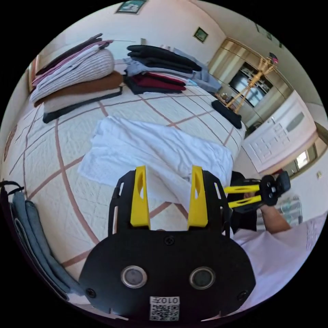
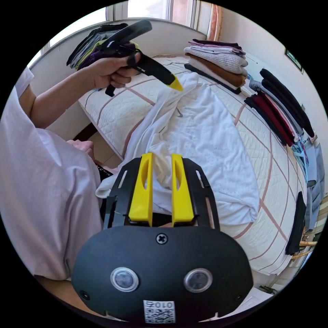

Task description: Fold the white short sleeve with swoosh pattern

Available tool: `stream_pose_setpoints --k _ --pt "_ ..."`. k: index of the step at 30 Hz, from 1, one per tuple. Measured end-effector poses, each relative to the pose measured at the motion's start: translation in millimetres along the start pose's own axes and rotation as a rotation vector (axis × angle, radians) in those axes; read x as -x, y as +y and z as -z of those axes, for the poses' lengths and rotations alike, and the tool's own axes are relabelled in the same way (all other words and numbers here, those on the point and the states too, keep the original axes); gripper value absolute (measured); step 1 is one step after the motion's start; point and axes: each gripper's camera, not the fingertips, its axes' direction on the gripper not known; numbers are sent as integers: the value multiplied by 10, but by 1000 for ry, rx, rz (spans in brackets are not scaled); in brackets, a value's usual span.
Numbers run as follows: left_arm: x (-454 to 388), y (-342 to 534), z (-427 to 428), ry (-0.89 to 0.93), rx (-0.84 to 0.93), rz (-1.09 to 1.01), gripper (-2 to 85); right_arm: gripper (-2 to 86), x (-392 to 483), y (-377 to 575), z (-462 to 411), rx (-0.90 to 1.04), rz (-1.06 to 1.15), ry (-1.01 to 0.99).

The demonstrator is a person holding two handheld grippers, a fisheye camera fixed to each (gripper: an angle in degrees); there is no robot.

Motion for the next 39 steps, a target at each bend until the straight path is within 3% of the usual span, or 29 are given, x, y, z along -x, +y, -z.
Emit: stream_pose_setpoints --k 7,16,19,22,28,30,39 --pt "86 -211 -139 -155 2 89 52 71 71 -72 37 -5 -7 16" --pt "567 647 926 123 -192 187 9 66 6 -205 8 -7 5 -9" --pt "646 918 1052 121 -87 213 7 61 -1 -276 -49 8 16 -21" --pt "691 1047 856 83 164 249 10 50 -5 -330 -65 14 19 -15" --pt "456 763 780 -178 415 199 21 35 -78 -387 54 16 -56 14" --pt "251 551 715 -318 557 54 14 34 -122 -387 95 23 -96 30" --pt "345 567 672 -313 536 115 3 32 -817 -374 454 -18 -347 131"
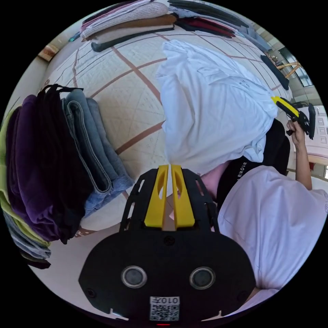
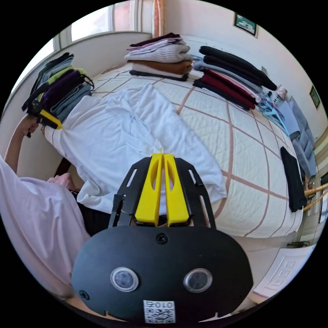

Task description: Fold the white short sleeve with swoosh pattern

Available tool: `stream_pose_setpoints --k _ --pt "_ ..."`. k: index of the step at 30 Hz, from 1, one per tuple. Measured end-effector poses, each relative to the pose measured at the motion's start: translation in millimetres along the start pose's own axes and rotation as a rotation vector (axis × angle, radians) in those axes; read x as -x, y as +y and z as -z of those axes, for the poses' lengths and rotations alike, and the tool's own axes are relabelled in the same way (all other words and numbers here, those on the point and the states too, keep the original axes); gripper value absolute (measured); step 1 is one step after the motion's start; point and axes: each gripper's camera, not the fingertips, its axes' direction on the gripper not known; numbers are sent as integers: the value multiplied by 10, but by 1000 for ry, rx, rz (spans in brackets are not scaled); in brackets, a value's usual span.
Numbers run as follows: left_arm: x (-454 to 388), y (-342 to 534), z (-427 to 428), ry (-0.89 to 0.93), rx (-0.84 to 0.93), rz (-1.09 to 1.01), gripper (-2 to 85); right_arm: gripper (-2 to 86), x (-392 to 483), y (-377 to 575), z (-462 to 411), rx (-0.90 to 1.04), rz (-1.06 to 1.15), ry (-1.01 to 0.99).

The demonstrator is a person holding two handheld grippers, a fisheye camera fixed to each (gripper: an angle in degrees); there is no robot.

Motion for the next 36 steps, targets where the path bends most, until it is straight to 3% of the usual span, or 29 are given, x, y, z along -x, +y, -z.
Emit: stream_pose_setpoints --k 7,12,15,18,21,30,36 --pt "48 176 113 -173 27 102 22 36 -375 11 -113 30 -116 -81" --pt "-428 80 661 -90 -485 -138 87 49 -434 236 9 -77 -186 -112" --pt "-901 -265 591 -213 -615 -352 118 56 -474 392 130 -112 -209 -120" --pt "-1290 -711 239 -329 -531 -577 134 69 -447 565 277 -124 -188 -117" --pt "-1484 -1039 1 -350 -439 -667 136 90 -346 749 374 -127 -161 -115" --pt "-1232 -1241 120 -64 -453 -661 55 113 21 718 128 -67 -85 -93" --pt "-778 -1334 263 55 -472 -498 10 76 24 474 -45 -25 -37 -69"
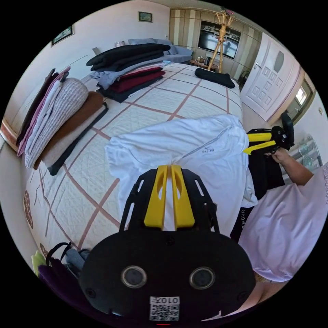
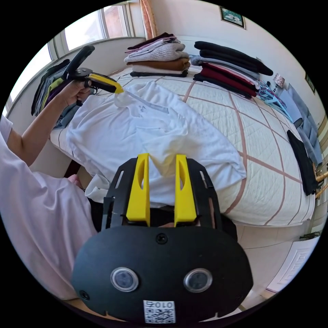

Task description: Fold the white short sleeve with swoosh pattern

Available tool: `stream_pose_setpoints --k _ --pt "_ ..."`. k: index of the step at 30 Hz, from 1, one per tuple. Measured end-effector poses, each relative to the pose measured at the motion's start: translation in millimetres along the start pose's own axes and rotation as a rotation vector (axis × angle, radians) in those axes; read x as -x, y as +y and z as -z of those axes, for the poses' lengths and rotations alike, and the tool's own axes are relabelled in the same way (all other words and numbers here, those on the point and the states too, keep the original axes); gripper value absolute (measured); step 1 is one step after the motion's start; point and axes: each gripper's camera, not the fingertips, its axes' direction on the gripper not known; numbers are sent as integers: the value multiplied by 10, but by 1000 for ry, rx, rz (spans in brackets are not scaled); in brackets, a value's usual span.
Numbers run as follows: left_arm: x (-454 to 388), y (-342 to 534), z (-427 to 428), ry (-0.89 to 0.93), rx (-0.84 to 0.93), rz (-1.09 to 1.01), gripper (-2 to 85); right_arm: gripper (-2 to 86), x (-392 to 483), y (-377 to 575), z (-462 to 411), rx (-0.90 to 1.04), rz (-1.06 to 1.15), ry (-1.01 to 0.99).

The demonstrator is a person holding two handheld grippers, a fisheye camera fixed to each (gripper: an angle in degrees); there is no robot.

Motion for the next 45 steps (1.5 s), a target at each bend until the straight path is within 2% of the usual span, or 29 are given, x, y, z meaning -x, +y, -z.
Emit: stream_pose_setpoints --k 5,10,14,19,23,25,29,32,38,41,45 --pt "111 10 124 -21 -25 18 8 48 -52 70 201 -50 6 15" --pt "381 -235 -79 122 43 39 31 45 -436 210 315 -64 -68 -172" --pt "508 -563 -357 206 52 -11 78 46 -573 229 119 -14 -109 -196" --pt "439 -610 -149 163 -57 -154 117 48 -622 358 58 -28 -153 -194" --pt "283 -400 -127 165 8 -349 133 49 -635 464 41 -41 -166 -218" --pt "147 -274 -208 99 64 -423 138 50 -604 524 15 -45 -165 -216" --pt "-304 20 -560 -157 197 -620 143 57 -519 598 -27 -54 -161 -210" --pt "-497 99 -722 -239 166 -672 143 87 -409 634 -70 -59 -153 -183" --pt "-496 58 -815 -151 153 -630 136 109 59 732 -311 -14 -59 -105" --pt "-575 10 -928 -144 199 -673 131 63 274 856 -394 -35 -80 15" --pt "-576 -100 -1023 -69 260 -656 129 42 447 888 -172 -115 -87 41"
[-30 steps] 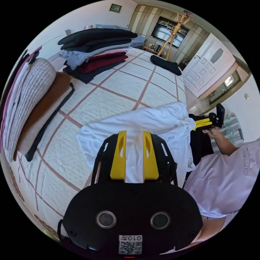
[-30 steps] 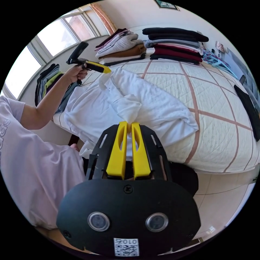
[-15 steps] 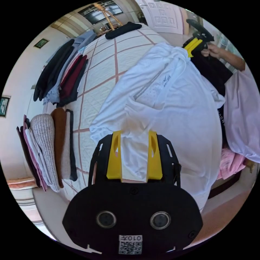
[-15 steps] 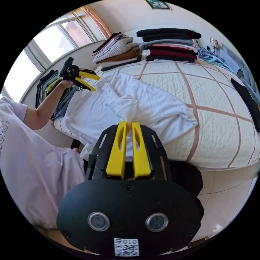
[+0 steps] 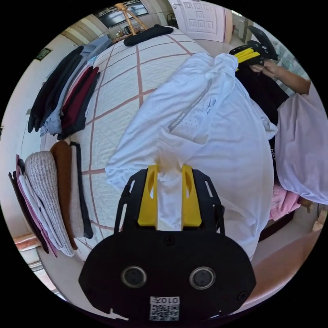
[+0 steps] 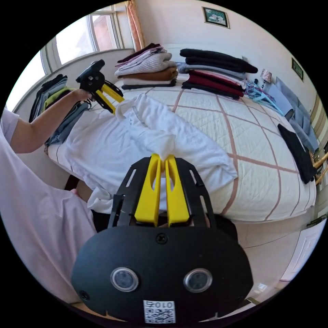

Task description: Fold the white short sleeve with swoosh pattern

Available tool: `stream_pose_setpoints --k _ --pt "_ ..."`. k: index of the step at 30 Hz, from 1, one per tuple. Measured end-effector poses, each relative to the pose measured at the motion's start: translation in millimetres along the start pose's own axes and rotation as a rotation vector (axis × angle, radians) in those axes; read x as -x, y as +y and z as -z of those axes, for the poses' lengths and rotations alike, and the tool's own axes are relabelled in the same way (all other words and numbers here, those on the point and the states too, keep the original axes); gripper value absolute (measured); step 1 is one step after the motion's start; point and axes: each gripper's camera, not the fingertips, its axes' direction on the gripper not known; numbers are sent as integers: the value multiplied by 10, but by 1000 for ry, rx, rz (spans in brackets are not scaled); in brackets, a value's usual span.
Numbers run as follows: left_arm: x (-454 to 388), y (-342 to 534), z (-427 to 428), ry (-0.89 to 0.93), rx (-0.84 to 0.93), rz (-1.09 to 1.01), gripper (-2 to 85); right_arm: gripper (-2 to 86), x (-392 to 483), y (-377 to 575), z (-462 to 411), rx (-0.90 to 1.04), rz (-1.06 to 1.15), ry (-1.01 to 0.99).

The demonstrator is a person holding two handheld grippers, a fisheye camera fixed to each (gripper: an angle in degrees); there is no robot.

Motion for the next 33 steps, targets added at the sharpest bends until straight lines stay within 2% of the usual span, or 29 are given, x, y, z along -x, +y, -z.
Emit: stream_pose_setpoints --k 4,14,19,22,25,27,31,33 --pt "82 -64 -40 112 3 49 137 40 73 -161 544 -106 48 -6" --pt "-409 -309 -31 -38 -8 115 172 39 600 -337 839 -97 190 112" --pt "-661 -339 -105 -21 -136 218 167 39 920 -323 922 -125 210 120" --pt "-761 -400 -186 -20 -178 305 138 38 1109 -226 948 -142 214 117" --pt "-915 -441 -252 -141 -151 360 83 38 1261 -52 966 -145 208 135" --pt "-1034 -378 -187 -240 -207 408 56 38 1318 81 961 -136 198 144" --pt "-1100 -248 -15 -261 -289 478 27 39 1391 403 895 -109 157 166" --pt "-1178 -158 209 -347 -349 505 13 39 1410 522 850 -88 144 188"
